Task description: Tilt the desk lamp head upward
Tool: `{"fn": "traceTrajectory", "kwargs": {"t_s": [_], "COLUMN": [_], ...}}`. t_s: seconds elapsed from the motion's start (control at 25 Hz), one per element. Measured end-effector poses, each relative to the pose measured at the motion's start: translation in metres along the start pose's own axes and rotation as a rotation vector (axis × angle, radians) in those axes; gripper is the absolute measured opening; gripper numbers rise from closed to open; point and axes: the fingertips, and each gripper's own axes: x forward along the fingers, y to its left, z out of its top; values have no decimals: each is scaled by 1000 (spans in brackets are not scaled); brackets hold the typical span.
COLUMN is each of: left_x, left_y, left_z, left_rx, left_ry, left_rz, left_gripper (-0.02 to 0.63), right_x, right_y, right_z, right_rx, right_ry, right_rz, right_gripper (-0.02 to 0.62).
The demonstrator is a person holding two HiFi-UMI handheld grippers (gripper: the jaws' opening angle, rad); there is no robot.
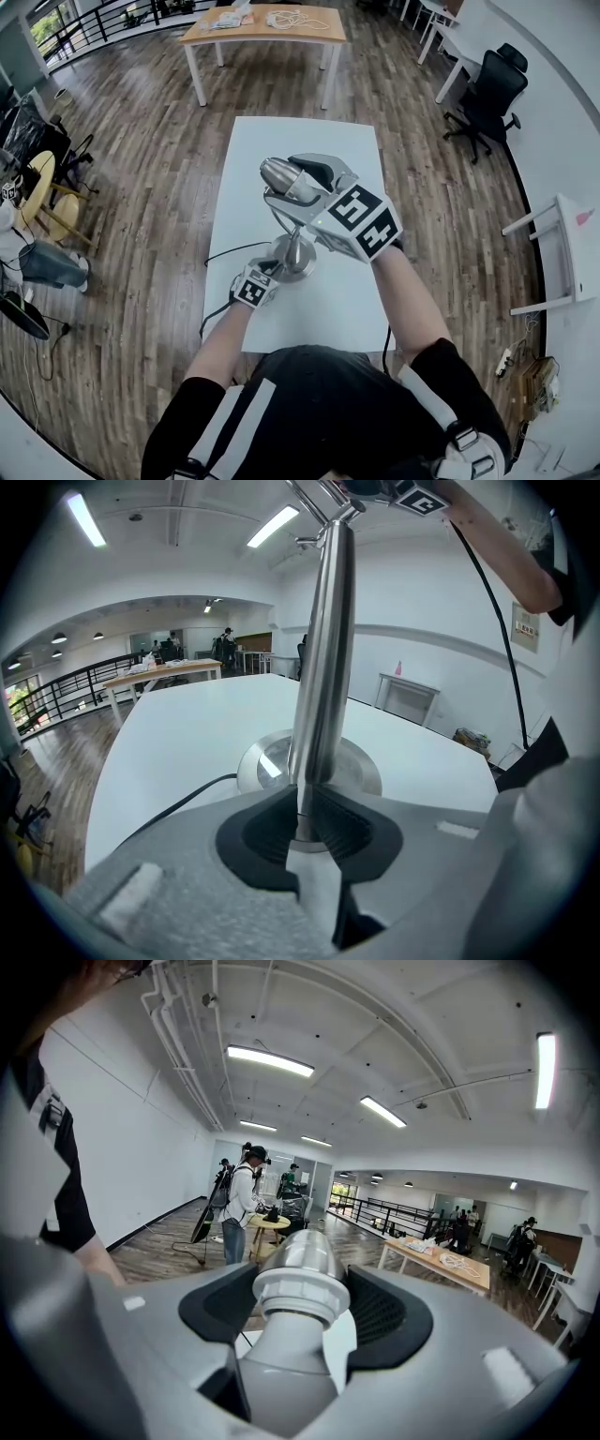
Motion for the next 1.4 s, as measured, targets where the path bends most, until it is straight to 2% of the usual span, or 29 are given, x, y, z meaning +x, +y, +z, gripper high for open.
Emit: {"fn": "traceTrajectory", "kwargs": {"t_s": [0.52,0.8,0.92,1.04,1.12,1.24,1.4], "left_x": [3,0,2,3,2,-8,-29], "left_y": [1,3,3,2,1,7,10], "left_z": [0,0,2,3,0,-1,24], "left_rx": [3,15,-6,-57,-63,-86,-81], "left_ry": [5,9,8,-14,-21,-55,-181], "left_rz": [5,10,14,9,18,62,97], "left_gripper": [57,57,57,55,55,56,57], "right_x": [7,3,0,-3,-7,-22,-54], "right_y": [0,0,-3,-7,-8,-7,-8], "right_z": [-1,1,1,-1,-6,-7,-1], "right_rx": [-6,-3,1,0,-5,8,77], "right_ry": [18,-7,-35,-57,-68,-134,-276], "right_rz": [15,9,5,-21,-50,-107,-169], "right_gripper": [302,302,304,351,379,385,385]}}
